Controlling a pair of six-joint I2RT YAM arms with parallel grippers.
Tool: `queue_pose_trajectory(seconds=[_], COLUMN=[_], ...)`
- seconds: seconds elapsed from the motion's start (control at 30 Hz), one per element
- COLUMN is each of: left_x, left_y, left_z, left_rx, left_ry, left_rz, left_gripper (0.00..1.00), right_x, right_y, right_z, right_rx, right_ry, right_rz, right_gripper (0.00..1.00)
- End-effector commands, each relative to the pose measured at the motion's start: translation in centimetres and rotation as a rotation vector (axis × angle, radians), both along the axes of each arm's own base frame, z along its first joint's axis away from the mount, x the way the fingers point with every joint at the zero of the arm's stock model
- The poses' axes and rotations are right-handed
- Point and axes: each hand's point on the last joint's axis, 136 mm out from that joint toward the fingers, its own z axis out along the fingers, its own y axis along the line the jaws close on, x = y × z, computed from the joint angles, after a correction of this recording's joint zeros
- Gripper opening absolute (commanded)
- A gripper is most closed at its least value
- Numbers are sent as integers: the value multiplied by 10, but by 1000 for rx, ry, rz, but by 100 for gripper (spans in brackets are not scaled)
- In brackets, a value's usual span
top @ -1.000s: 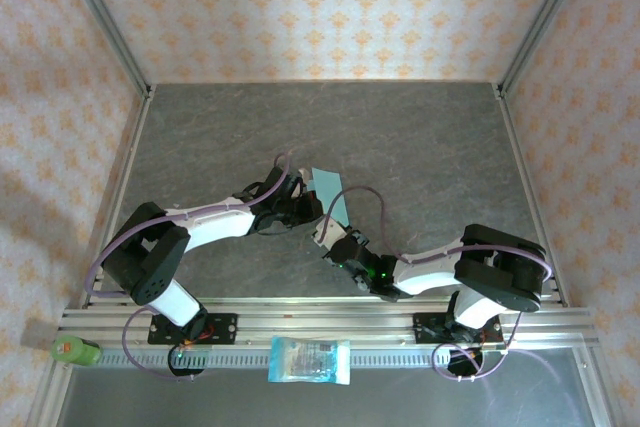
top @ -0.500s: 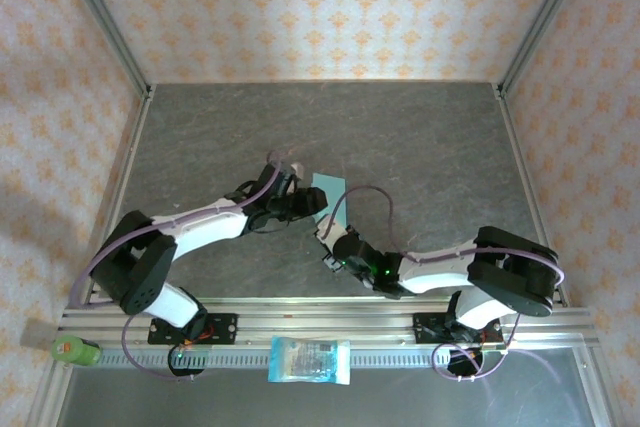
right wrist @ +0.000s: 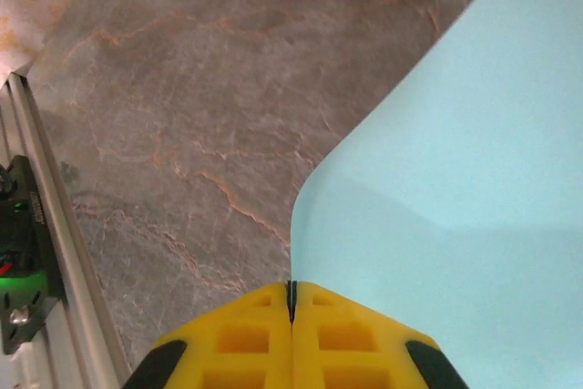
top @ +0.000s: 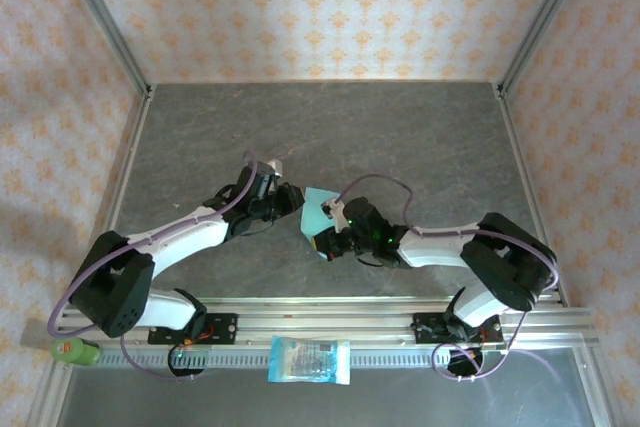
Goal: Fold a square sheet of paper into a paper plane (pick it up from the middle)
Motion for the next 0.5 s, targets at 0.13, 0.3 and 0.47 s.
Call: queue_pose_trajectory(seconds=[0.13,0.3,0.47], left_x=[14,21,28], left_y=[-27,-34,-37], left_z=[-4,-27,-50], left_rx=[-31,57,117], left_ry=[14,72,118], left_rz=[-110,-154,-168], left_gripper=[11,6,3], right_x=[-14,-11,-9], right_y=[-1,-5,-3], right_z=[0,2,2], right_rx=[86,95,103], right_ry=[114,106,113], right_rz=[28,13,5], right_gripper=[0,0,0])
